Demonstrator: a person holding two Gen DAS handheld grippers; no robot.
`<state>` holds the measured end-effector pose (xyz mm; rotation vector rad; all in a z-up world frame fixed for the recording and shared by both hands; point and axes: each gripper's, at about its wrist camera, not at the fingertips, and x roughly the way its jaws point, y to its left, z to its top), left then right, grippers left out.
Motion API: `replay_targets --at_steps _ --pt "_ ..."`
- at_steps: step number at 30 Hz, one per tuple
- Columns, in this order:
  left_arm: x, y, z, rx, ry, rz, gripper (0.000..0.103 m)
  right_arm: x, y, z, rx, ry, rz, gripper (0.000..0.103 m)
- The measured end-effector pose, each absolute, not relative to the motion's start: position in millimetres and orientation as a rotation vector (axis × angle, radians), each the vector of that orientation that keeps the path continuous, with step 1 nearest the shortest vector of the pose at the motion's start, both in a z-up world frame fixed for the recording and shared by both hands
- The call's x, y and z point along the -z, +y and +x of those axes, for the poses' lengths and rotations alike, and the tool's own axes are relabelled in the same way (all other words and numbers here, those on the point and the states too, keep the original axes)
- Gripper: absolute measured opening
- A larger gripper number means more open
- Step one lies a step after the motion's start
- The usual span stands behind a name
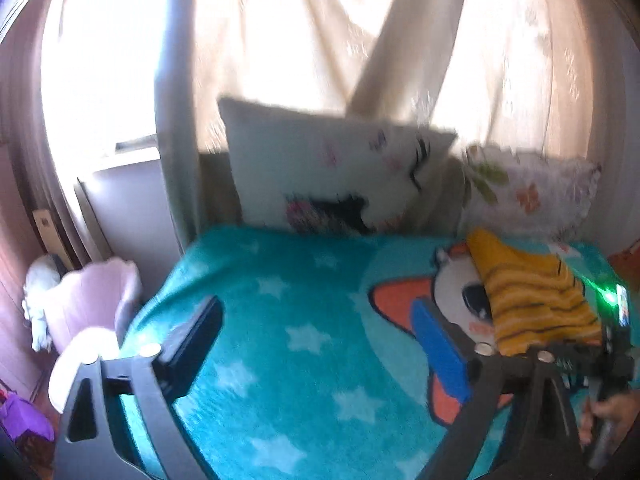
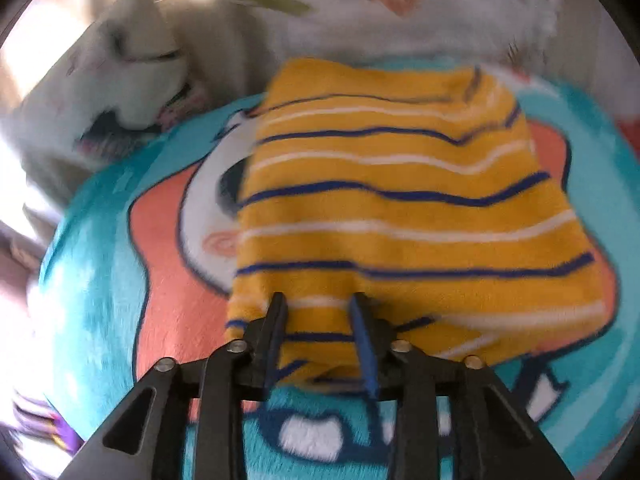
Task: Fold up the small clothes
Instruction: 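Release the sweater and withdraw the right gripper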
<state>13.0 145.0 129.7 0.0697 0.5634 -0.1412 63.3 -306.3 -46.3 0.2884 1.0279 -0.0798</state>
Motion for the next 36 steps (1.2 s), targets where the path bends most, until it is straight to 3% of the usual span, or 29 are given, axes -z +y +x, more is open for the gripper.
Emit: replay_targets --at_steps 2,16,21,29,34,36 --pt "-136.8 151.8 11.1 0.139 0.522 0.052 0.103 36.7 -298.3 49.8 0.036 1.022 0.306 0.059" --pt "-169.0 144.6 32.1 0.257 0.423 -0.017 0.103 8.4 -306.5 9.2 0.159 0.995 0.316 0.064" --pt "-162.8 111.4 42.9 0.325 0.507 0.086 0.103 1.7 -334.6 -0.9 0.270 0.973 0.351 0.064" --pt "-104.5 81.4 26.2 0.409 0.713 0.111 0.103 -18.8 -375.9 25.5 0.260 0.890 0.409 0.064" --pt "-91.3 80.6 18.2 0.421 0.788 0.078 0.103 21.3 -402.4 75.1 0.255 1.001 0.449 0.063" --pt "-86.7 79.7 17.3 0.404 0.819 0.087 0.103 36.6 -422.1 81.2 0.417 1.058 0.415 0.056"
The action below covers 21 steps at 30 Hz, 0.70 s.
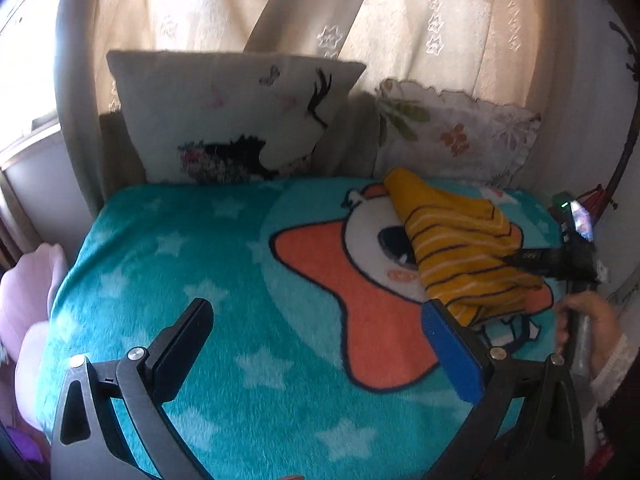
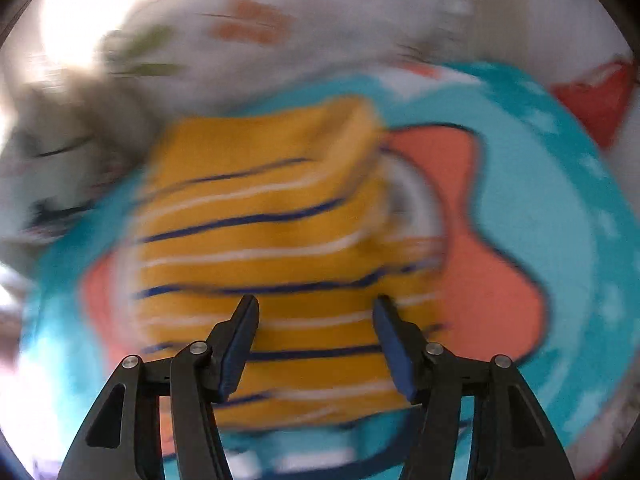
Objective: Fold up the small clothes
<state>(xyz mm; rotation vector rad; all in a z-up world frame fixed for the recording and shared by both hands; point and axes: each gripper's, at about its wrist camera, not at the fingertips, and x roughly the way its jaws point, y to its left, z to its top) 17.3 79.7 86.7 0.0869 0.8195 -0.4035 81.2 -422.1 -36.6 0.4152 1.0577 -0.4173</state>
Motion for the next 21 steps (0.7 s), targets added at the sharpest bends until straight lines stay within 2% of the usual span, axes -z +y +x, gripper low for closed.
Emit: replay_targets --at_steps 2,4,6,10,16,21 --pt "-82.0 78.9 16.3 0.403 0.836 0.096 0.103 27.7 -429.5 70.3 0.468 1.030 0.449 0.057" --pt "-77.3 76.0 17.3 0.403 0.855 0.111 0.103 12.5 -426.2 54.0 0.424 0.983 0.490 0.068" --pt "-71.7 70.4 18.2 0.416 0.881 0.121 0.103 -3.6 -411.4 36.1 0.410 0.959 0.445 0.071" --pt "-63.7 57.0 20.7 0.441 0.912 0.143 0.103 -15.2 -377.8 15.0 0.370 0.966 0.358 0.074" --pt "-47.9 37.4 17.3 0.494 0.968 0.176 0.103 -2.2 -330.1 -4.1 0.326 1.018 0.247 0.074" --pt "-41.7 31.2 12.3 0.508 0.997 0.195 0.103 6.0 -325.2 -11.7 0.319 1.037 0.269 0.074"
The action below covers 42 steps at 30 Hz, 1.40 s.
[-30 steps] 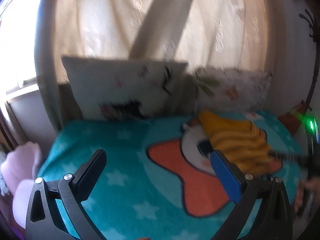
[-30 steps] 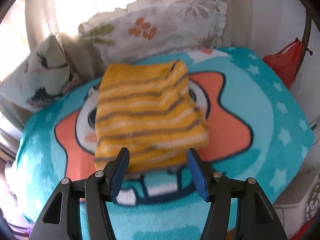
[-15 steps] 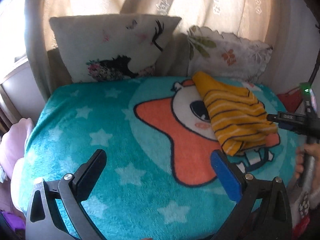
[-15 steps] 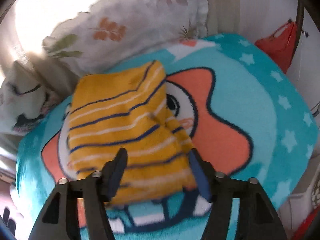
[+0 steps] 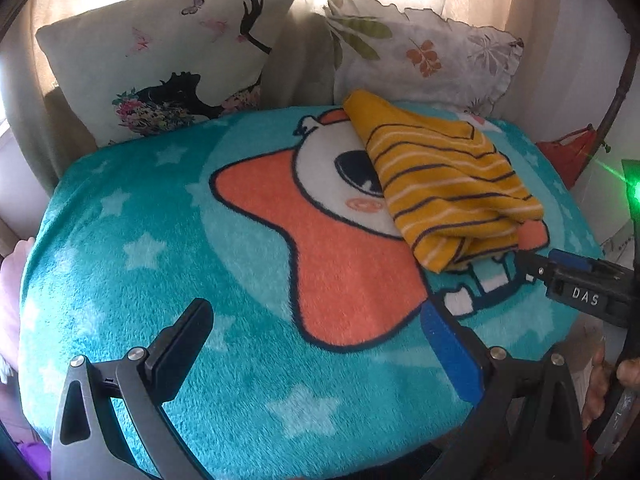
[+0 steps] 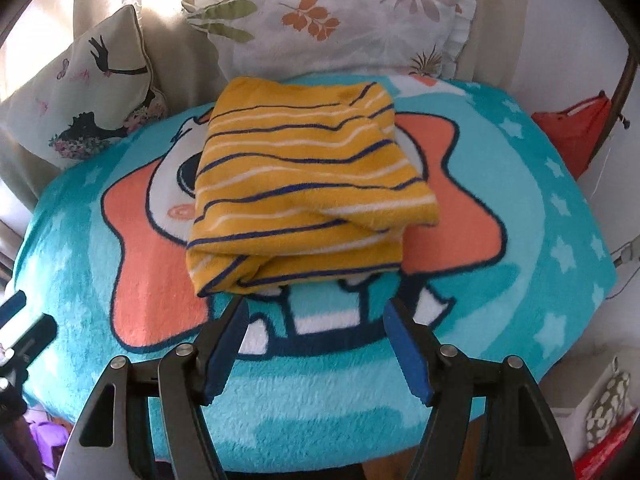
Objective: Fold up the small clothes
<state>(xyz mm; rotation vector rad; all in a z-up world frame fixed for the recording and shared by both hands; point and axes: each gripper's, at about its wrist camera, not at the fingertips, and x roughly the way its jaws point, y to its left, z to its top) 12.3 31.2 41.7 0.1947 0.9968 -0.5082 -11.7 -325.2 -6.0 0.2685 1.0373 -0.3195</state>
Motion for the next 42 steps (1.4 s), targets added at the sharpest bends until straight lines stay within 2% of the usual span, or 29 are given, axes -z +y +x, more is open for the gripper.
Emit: replay_targets --at_steps 16,42 --pt "-49.1 29.8 6.0 0.384 1.005 0.161 0.103 0.5 -317.7 17.4 0.184 0.999 0.230 0.075" --pt "-50.0 -70.9 -2.0 0.314 1.025 0.189 0.103 3.8 -427.8 21.3 0.160 0.984 0.237 0.078"
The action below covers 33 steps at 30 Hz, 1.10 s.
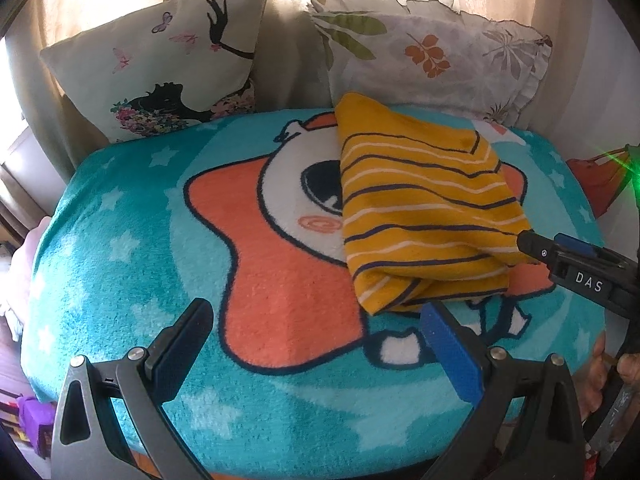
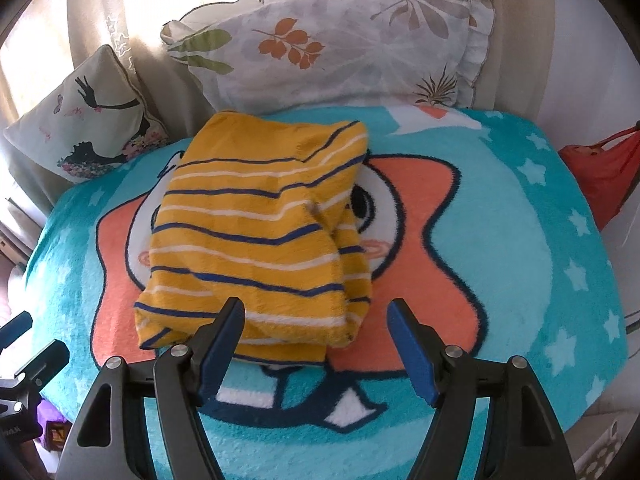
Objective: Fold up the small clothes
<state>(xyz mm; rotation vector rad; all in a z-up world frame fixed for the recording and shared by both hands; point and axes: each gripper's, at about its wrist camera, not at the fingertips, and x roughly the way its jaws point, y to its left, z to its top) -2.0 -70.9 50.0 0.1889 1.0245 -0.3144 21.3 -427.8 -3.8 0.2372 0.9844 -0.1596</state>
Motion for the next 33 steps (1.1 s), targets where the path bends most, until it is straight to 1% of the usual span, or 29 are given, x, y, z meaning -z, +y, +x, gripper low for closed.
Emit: replay_targets --at_steps 6,18,33 --pt "-48.4 -84.5 -3.9 0.303 1.031 0.200 0.103 9.2 -430.1 21.0 0.130 0.990 0.228 0.078" --pt "-44.0 -107.3 -7.4 0.331 1.061 0.160 0.103 8.6 -422.9 13.0 0.117 0.974 0.112 0.078" --pt "-42.0 -140.4 -11.9 0.390 1.055 0.232 0.103 6.1 -428.0 2.0 0.234 0.970 -0.041 0.081"
